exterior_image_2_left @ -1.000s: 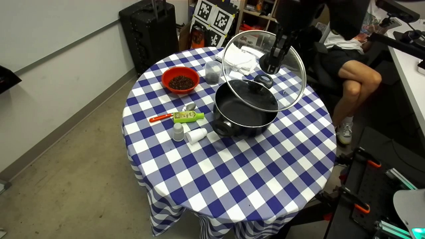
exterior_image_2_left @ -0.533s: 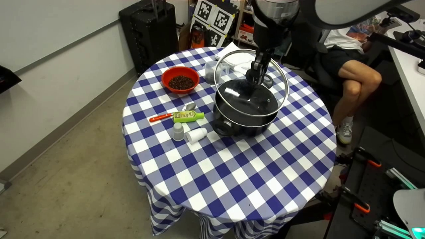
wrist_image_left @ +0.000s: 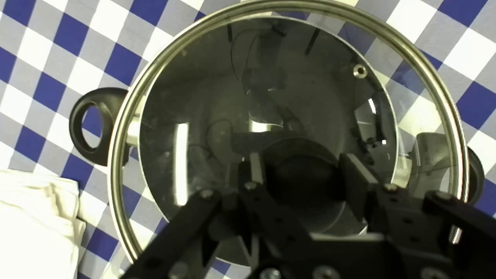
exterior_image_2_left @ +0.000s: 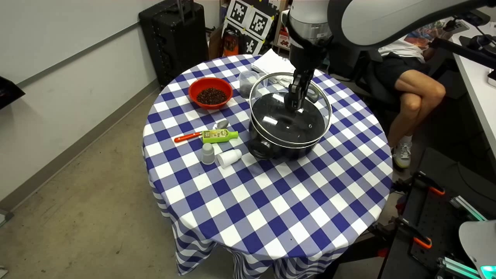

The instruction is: Put the glass lid on the pot

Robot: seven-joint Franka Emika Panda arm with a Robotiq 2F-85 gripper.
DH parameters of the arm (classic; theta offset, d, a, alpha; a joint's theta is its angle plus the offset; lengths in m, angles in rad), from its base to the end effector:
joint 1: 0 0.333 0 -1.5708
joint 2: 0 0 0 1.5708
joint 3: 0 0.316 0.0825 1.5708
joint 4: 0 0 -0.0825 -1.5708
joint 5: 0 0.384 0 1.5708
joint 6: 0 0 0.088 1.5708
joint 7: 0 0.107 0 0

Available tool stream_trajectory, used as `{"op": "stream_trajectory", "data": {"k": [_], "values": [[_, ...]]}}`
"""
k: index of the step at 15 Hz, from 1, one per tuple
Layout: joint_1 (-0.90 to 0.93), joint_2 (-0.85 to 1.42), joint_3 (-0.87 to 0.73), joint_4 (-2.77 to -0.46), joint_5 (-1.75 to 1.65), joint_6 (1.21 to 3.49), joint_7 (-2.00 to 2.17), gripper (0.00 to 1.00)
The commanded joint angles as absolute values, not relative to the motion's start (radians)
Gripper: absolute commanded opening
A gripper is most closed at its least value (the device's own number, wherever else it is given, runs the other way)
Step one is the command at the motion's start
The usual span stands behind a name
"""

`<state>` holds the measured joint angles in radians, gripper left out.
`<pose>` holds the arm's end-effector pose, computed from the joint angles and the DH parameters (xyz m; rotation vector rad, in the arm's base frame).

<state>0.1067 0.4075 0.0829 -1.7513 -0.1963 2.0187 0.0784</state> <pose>0.6305 0.1051 0.3292 2.9664 0.3038 -0.1758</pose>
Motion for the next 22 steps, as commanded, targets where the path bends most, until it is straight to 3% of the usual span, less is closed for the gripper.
{"op": "stream_trajectory", "data": {"k": [1,22], "values": [[0.111,0.436,0.074,-1.712,-0.178,1.992,0.049,0.25],[0.081,0.522,0.057,-1.645,-0.135,1.976,0.015,0.25]]}}
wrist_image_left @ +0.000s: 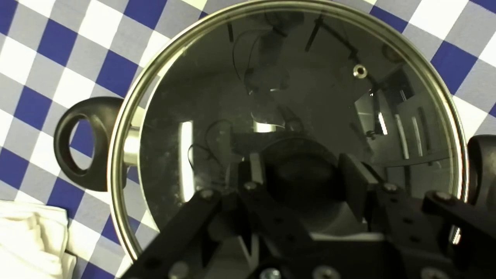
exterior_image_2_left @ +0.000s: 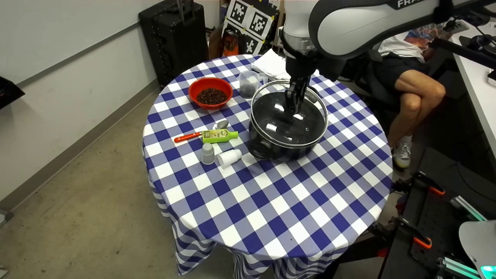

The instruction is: Put the glass lid on the pot

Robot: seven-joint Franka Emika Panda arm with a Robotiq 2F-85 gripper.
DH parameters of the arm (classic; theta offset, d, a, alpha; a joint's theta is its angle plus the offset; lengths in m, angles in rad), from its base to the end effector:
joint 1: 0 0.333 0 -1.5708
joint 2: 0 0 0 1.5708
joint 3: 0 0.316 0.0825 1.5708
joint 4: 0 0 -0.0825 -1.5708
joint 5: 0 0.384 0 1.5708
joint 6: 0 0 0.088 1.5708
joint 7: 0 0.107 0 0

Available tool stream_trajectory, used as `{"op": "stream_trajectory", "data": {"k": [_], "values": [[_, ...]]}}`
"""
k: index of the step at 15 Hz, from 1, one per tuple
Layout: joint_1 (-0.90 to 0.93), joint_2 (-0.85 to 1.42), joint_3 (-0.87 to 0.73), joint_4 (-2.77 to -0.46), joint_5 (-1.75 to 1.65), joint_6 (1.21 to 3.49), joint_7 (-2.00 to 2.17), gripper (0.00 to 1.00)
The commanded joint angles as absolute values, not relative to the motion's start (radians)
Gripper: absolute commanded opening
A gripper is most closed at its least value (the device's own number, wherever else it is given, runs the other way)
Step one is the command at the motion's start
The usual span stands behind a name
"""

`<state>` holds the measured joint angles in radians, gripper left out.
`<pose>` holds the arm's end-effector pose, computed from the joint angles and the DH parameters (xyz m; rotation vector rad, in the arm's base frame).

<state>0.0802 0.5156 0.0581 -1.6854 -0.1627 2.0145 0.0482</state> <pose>0.6491 0.0771 0.2870 2.9923 0.2532 -0.2613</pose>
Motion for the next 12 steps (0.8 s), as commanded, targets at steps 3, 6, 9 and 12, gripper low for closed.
{"op": "stream_trajectory", "data": {"k": [3,6,9,12], "values": [[0.082,0.524,0.057,-1.646,-0.132,1.975,0.014,0.25],[0.083,0.526,0.057,-1.646,-0.131,1.975,0.013,0.25],[0.082,0.526,0.059,-1.647,-0.128,1.972,0.009,0.25],[0.084,0.527,0.060,-1.648,-0.127,1.968,0.006,0.25]]}}
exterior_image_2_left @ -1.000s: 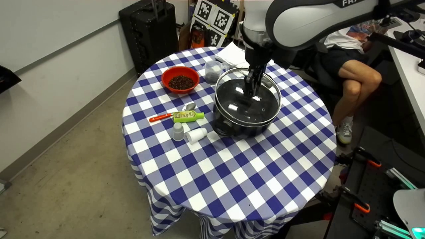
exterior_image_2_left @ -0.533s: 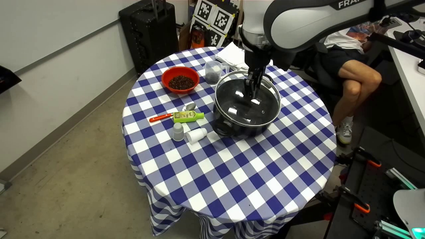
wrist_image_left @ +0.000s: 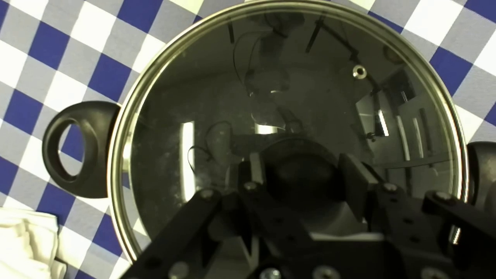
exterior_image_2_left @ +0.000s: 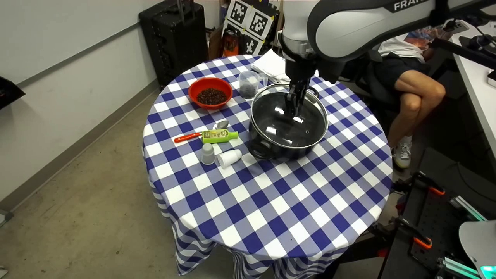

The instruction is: Put the glass lid on the pot

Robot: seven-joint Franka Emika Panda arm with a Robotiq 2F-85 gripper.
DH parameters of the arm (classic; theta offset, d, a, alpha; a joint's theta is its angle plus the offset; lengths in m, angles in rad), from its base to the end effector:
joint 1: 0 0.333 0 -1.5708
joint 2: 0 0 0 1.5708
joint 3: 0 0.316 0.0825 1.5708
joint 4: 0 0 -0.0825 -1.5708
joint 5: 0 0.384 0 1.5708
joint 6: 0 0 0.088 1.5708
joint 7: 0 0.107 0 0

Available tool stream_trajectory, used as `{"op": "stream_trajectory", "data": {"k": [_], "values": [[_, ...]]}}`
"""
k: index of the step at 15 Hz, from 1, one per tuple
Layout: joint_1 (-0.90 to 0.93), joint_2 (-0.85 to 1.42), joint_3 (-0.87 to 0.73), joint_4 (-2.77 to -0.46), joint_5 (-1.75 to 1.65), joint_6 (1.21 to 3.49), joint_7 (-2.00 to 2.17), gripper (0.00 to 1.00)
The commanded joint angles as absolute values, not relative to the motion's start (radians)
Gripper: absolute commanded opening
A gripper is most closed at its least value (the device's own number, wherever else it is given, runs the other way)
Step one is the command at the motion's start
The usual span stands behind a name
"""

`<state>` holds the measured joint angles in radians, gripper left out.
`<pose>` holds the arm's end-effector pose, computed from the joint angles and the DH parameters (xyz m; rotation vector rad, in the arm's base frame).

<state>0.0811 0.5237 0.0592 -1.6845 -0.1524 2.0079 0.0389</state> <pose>0.6479 0.0787 0.2816 2.9986 0.2628 -0.2848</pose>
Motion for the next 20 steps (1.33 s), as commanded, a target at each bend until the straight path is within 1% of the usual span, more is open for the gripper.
{"op": "stream_trajectory", "data": {"k": [1,10,11,12,13,14,16,20], "values": [[0.084,0.528,0.060,-1.647,-0.129,1.967,0.006,0.25],[0.083,0.532,0.062,-1.643,-0.126,1.961,-0.004,0.25],[0.082,0.533,0.062,-1.641,-0.124,1.958,-0.006,0.75],[0.082,0.534,0.062,-1.640,-0.124,1.957,-0.008,0.76],[0.082,0.534,0.062,-1.639,-0.123,1.954,-0.011,0.81],[0.081,0.534,0.063,-1.635,-0.122,1.949,-0.013,0.89],[0.081,0.534,0.064,-1.628,-0.117,1.940,-0.014,1.00],[0.069,0.511,0.077,-1.636,-0.095,1.944,-0.062,1.00]]}}
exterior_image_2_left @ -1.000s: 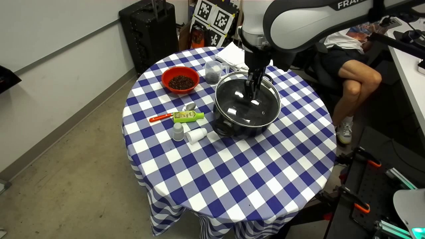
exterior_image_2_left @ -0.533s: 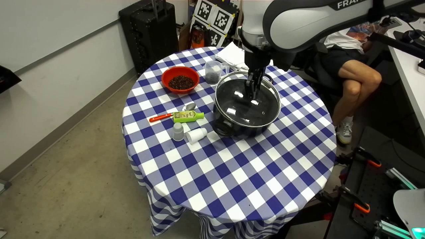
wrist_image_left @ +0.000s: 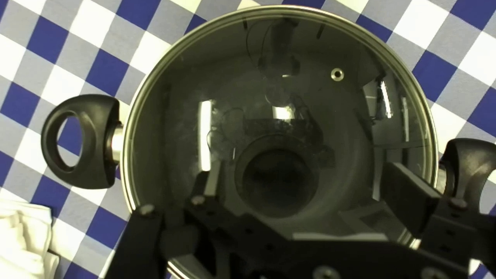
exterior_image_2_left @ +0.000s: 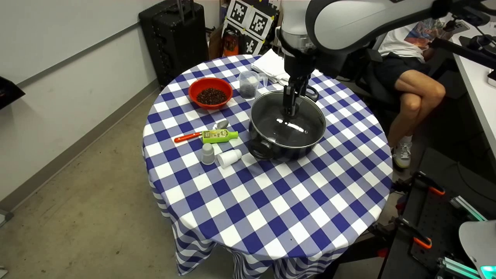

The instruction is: Put the glass lid on the pot

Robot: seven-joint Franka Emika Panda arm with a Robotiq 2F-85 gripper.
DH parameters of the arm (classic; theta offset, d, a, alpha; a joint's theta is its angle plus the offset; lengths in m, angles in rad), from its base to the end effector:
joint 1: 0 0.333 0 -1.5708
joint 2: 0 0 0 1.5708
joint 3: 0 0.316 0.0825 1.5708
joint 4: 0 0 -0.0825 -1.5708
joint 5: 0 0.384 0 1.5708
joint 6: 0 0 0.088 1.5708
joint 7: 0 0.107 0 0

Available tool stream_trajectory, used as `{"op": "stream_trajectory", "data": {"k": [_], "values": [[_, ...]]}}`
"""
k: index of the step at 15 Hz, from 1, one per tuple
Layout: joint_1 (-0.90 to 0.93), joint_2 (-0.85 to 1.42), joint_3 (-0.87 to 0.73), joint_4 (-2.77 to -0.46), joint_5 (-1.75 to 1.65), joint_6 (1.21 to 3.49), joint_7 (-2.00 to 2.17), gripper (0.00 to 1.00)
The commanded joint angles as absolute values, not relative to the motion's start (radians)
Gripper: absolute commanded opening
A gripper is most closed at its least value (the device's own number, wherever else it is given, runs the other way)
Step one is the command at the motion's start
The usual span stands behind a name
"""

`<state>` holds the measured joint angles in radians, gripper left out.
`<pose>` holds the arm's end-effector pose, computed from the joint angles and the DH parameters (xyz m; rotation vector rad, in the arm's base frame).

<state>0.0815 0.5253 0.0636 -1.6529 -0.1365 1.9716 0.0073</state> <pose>0.6517 0.0821 0.2916 3.0096 0.3001 -0.2997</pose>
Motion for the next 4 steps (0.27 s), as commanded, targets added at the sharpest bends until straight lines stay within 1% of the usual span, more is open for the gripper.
{"op": "stream_trajectory", "data": {"k": [1,4], "values": [[0.088,0.524,0.057,-1.647,-0.124,1.968,-0.011,1.00],[0.085,0.518,0.060,-1.645,-0.115,1.968,-0.035,1.00]]}}
